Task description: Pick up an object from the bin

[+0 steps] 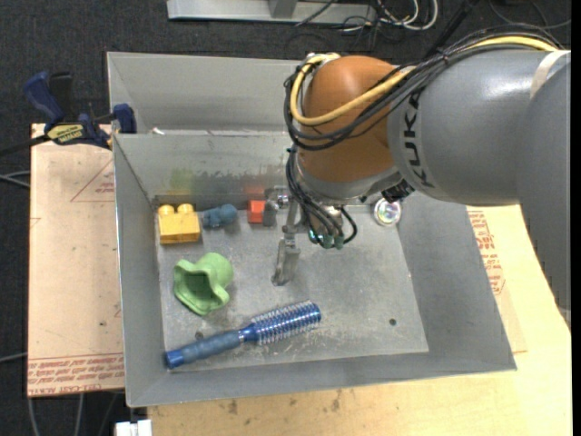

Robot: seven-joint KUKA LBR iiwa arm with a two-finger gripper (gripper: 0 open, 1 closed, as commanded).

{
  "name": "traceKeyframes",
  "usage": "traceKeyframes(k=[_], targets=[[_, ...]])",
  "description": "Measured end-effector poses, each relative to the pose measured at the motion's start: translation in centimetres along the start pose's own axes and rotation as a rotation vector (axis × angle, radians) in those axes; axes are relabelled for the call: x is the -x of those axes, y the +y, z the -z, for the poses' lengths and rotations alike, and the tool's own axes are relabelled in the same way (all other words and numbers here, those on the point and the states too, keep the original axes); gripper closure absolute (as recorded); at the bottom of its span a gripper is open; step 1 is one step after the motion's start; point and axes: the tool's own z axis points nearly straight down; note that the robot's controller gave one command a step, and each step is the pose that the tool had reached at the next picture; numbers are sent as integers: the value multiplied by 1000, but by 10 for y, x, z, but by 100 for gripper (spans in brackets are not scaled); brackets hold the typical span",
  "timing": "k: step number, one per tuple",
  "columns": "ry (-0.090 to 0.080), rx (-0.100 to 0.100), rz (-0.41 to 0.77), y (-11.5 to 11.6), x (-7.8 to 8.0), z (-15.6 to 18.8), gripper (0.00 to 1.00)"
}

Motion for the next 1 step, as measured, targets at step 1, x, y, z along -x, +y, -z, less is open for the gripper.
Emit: traceKeyframes(k=[1], targets=[[1, -1, 174, 8, -76, -64, 0]])
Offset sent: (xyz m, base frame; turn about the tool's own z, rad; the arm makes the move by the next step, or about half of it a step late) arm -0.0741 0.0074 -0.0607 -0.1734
